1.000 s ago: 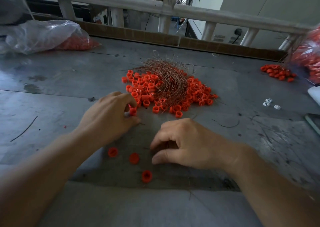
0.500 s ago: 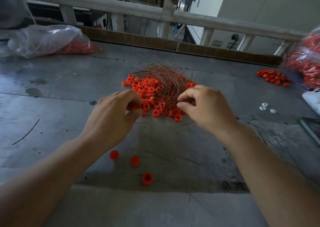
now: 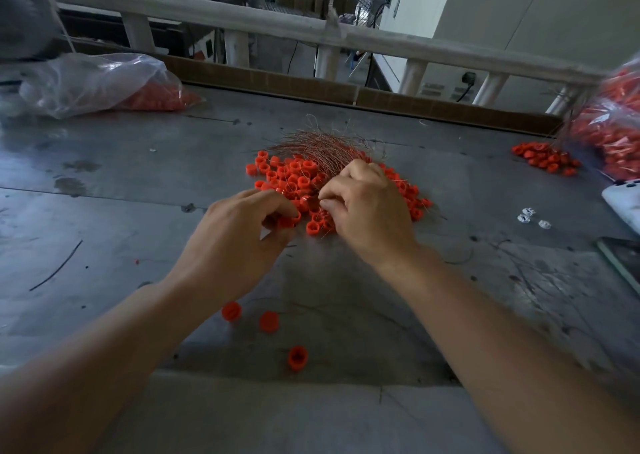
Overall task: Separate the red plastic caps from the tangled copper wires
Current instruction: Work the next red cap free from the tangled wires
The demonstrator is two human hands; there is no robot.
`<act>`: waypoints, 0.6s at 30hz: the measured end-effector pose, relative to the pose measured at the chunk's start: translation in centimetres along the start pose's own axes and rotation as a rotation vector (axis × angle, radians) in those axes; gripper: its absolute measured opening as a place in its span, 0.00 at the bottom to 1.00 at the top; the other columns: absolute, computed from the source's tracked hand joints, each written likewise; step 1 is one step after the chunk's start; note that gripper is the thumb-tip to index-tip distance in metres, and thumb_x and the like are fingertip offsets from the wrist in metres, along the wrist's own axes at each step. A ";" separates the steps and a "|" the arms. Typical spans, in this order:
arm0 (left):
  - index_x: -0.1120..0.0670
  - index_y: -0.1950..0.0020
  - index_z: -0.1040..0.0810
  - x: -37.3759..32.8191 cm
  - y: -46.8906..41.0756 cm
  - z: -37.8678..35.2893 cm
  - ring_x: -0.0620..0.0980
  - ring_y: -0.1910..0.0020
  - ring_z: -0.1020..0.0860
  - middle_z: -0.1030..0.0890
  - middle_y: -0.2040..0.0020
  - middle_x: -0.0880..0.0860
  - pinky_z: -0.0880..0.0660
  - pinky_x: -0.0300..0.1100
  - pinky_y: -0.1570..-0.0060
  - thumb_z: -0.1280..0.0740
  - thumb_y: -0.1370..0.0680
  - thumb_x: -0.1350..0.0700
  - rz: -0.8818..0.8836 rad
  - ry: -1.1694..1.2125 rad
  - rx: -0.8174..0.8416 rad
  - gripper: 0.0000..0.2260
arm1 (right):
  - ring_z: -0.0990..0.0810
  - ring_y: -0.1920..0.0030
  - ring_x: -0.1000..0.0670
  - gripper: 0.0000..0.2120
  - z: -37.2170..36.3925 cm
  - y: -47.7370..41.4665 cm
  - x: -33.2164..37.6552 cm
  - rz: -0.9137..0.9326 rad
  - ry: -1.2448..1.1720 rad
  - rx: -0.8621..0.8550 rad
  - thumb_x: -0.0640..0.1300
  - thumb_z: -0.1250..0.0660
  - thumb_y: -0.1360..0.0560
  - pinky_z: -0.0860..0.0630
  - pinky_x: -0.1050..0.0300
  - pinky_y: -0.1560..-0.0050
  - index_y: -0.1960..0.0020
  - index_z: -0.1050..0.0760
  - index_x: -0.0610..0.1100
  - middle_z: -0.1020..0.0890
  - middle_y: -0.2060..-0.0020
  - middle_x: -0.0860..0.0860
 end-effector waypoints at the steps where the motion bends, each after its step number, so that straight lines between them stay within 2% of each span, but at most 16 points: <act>1: 0.52 0.52 0.19 0.0 0.0 0.0 0.31 0.66 0.28 0.29 0.63 0.34 0.32 0.22 0.64 0.28 0.30 0.59 0.000 0.003 0.003 0.07 | 0.31 0.57 0.52 0.03 0.3 0.0 -0.1 -0.010 -0.020 -0.034 0.39 0.30 0.29 0.37 0.62 0.55 0.57 0.19 0.39 0.25 0.62 0.48; 6: 0.52 0.52 0.18 0.0 0.1 -0.1 0.30 0.66 0.28 0.28 0.63 0.35 0.33 0.20 0.61 0.27 0.30 0.59 -0.006 0.009 0.000 0.08 | 0.26 0.57 0.50 0.03 0.6 0.1 0.3 0.004 -0.126 -0.025 0.36 0.34 0.26 0.35 0.64 0.54 0.57 0.23 0.38 0.23 0.61 0.48; 8: 0.52 0.52 0.18 0.1 0.2 0.0 0.29 0.66 0.27 0.28 0.63 0.35 0.34 0.18 0.61 0.28 0.29 0.60 -0.005 0.023 -0.020 0.08 | 0.24 0.61 0.53 0.03 1.6 0.1 0.3 -0.040 -0.335 -0.083 0.35 0.37 0.25 0.32 0.70 0.58 0.56 0.25 0.38 0.21 0.62 0.49; 10: 0.51 0.53 0.18 0.0 0.2 0.2 0.27 0.62 0.26 0.27 0.64 0.34 0.35 0.17 0.61 0.28 0.29 0.62 -0.002 0.077 -0.041 0.08 | 0.23 0.61 0.56 0.06 3.5 0.1 0.1 -0.066 -0.583 -0.175 0.35 0.39 0.24 0.28 0.70 0.58 0.57 0.28 0.44 0.21 0.63 0.52; 12: 0.44 0.56 0.19 -0.1 0.3 0.4 0.29 0.62 0.24 0.23 0.67 0.36 0.32 0.20 0.62 0.29 0.30 0.63 0.015 0.205 -0.031 0.12 | 0.22 0.61 0.56 0.09 5.6 0.2 0.4 -0.011 -0.705 -0.238 0.37 0.39 0.24 0.26 0.65 0.57 0.58 0.31 0.49 0.23 0.64 0.54; 13: 0.39 0.58 0.20 -0.1 0.3 0.4 0.33 0.64 0.23 0.20 0.67 0.39 0.29 0.23 0.62 0.29 0.30 0.63 0.038 0.305 -0.009 0.17 | 0.22 0.62 0.56 0.08 6.3 0.4 0.8 0.033 -0.707 -0.236 0.37 0.39 0.24 0.26 0.64 0.58 0.58 0.31 0.50 0.23 0.65 0.54; 15: 0.36 0.62 0.19 -0.2 0.4 0.3 0.40 0.66 0.20 0.17 0.62 0.44 0.24 0.29 0.62 0.29 0.31 0.65 0.083 0.534 0.044 0.20 | 0.24 0.63 0.56 0.06 6.7 1.0 1.9 0.102 -0.644 -0.182 0.36 0.37 0.25 0.27 0.65 0.61 0.58 0.29 0.46 0.23 0.65 0.53; 18: 0.43 0.59 0.16 -1.1 0.6 0.2 0.48 0.64 0.19 0.17 0.61 0.56 0.22 0.34 0.61 0.28 0.37 0.55 0.118 0.834 0.117 0.10 | 0.26 0.61 0.59 0.02 5.5 1.9 3.5 0.151 -0.549 -0.072 0.35 0.35 0.27 0.30 0.69 0.58 0.58 0.25 0.39 0.24 0.63 0.54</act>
Point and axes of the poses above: each hand's wrist, its own y-axis away from the middle knuckle, its own z-axis out of the back of the hand, x = y × z, the point moved 6 cm from there along -y, towards the middle knuckle
